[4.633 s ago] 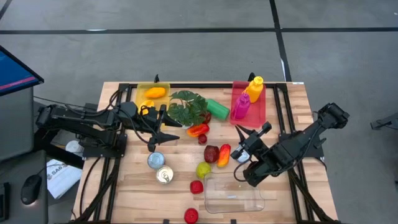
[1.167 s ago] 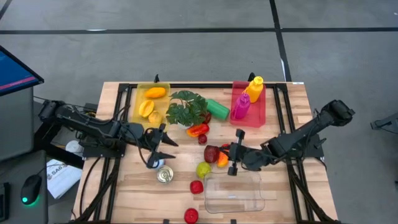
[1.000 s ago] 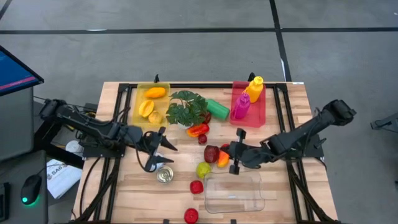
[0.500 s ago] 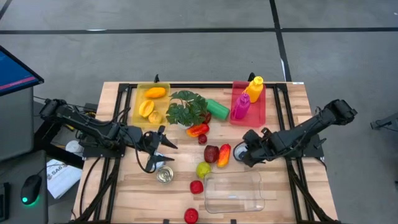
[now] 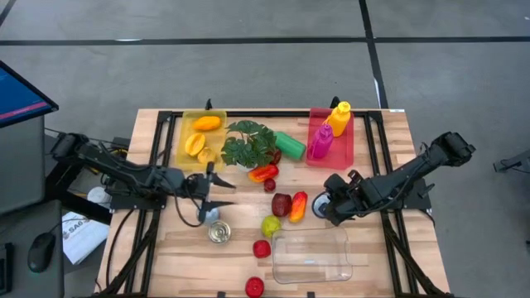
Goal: Pick & Place Food Item
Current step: Put the blue tuna can into the transparent bin
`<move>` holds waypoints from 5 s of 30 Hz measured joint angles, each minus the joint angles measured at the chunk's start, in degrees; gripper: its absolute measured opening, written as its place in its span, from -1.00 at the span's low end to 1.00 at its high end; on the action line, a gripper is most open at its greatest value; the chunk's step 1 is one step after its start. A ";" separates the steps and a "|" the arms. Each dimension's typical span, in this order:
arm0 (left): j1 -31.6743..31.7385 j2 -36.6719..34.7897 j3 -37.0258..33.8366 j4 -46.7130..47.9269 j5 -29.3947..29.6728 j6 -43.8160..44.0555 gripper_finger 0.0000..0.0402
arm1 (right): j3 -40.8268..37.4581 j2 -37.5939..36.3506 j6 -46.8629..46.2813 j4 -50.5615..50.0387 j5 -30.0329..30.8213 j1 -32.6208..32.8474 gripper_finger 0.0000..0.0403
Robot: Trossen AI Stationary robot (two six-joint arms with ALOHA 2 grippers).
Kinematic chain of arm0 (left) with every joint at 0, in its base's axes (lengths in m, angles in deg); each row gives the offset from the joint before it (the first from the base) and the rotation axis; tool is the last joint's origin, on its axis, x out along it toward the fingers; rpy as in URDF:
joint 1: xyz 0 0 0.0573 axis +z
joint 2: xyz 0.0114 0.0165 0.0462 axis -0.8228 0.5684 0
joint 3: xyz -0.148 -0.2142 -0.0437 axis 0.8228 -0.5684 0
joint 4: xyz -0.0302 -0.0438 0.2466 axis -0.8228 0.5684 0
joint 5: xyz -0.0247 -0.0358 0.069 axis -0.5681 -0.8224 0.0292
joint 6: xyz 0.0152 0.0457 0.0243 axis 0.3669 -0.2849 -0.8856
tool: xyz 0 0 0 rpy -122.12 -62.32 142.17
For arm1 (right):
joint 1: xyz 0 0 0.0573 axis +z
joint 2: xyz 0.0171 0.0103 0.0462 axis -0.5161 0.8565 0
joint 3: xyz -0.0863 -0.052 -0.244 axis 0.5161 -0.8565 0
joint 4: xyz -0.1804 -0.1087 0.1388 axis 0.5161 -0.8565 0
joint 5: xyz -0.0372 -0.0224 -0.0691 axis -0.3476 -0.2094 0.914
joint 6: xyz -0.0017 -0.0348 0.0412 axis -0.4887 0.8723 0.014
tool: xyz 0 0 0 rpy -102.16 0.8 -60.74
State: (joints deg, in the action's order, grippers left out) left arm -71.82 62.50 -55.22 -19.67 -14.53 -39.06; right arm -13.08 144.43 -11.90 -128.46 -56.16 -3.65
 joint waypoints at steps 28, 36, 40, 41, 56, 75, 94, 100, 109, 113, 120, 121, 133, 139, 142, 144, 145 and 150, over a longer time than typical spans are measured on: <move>2.34 -18.02 -8.47 1.08 0.37 -0.28 -0.20 | -15.04 -1.68 -4.22 13.56 -4.59 3.04 -1.00; 2.34 -18.02 -8.47 1.08 0.26 -0.26 -0.21 | -21.93 -1.66 -7.75 21.23 -4.55 4.57 -1.00; 2.34 -18.02 -8.47 1.08 0.26 -0.26 -0.22 | -22.16 -1.66 -7.76 22.28 -4.30 4.83 -1.00; 2.34 -18.02 -8.47 1.08 0.26 -0.26 -0.23 | -22.18 -1.66 -7.78 22.14 -3.66 4.83 -1.00; 2.34 -18.02 -8.47 1.08 0.35 -0.24 -0.24 | -22.16 -6.56 -7.45 22.21 1.40 4.76 -1.00; 2.34 -18.02 -8.47 1.08 0.37 -0.20 -0.24 | -22.05 -4.13 -9.13 22.74 -0.53 4.70 -1.00; 2.34 -18.02 -8.45 1.08 0.35 -0.21 -0.24 | -22.16 -4.04 -12.88 18.91 -5.70 4.70 -1.00; 2.34 -18.02 -8.45 1.07 0.33 0.79 -0.24 | -22.18 -4.04 -13.76 18.14 -8.11 4.70 -1.00; 2.34 -18.02 -8.45 1.08 0.33 0.81 -0.24 | -22.14 -4.04 -13.94 16.63 -12.64 4.68 -1.00; 2.33 -18.01 -8.45 1.06 0.33 0.95 -0.24 | -22.21 -4.04 -13.94 15.04 -15.46 4.16 -1.00; 2.32 -18.02 -8.45 1.06 0.33 1.25 -0.24 | -22.18 -4.04 -13.86 11.76 -19.31 2.45 -1.00; 2.33 -18.00 -8.45 1.08 0.33 1.25 -0.24 | -22.18 -4.04 -13.79 10.97 -20.13 2.29 -1.00; 2.34 -18.00 -8.45 1.06 0.33 1.27 -0.24 | -21.78 -4.15 -13.79 9.00 -24.65 3.35 -1.00; 2.34 -18.02 -8.45 1.08 0.33 1.25 -0.24 | -16.79 -4.15 -13.29 4.55 -26.03 4.29 -1.00; 2.33 -18.00 -8.42 1.08 0.33 1.25 -0.24 | -12.97 -4.15 -13.31 -0.75 -26.01 4.91 -1.00; 2.32 -18.00 -8.42 1.08 0.33 1.25 -0.24 | -10.35 -4.17 -13.40 -3.19 -26.01 5.20 -1.00; 2.32 -18.00 -8.42 1.06 0.33 1.25 -0.24 | -9.15 -4.17 -13.62 -4.02 -26.01 5.20 -1.00; 2.33 -18.01 -8.42 1.08 0.33 1.25 -0.24 | -5.58 -4.17 -13.76 -3.57 -25.96 5.05 -1.00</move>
State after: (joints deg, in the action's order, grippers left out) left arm -69.49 44.50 -63.65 -18.59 -14.20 -37.81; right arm -18.66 140.25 -25.66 -132.03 -82.11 1.40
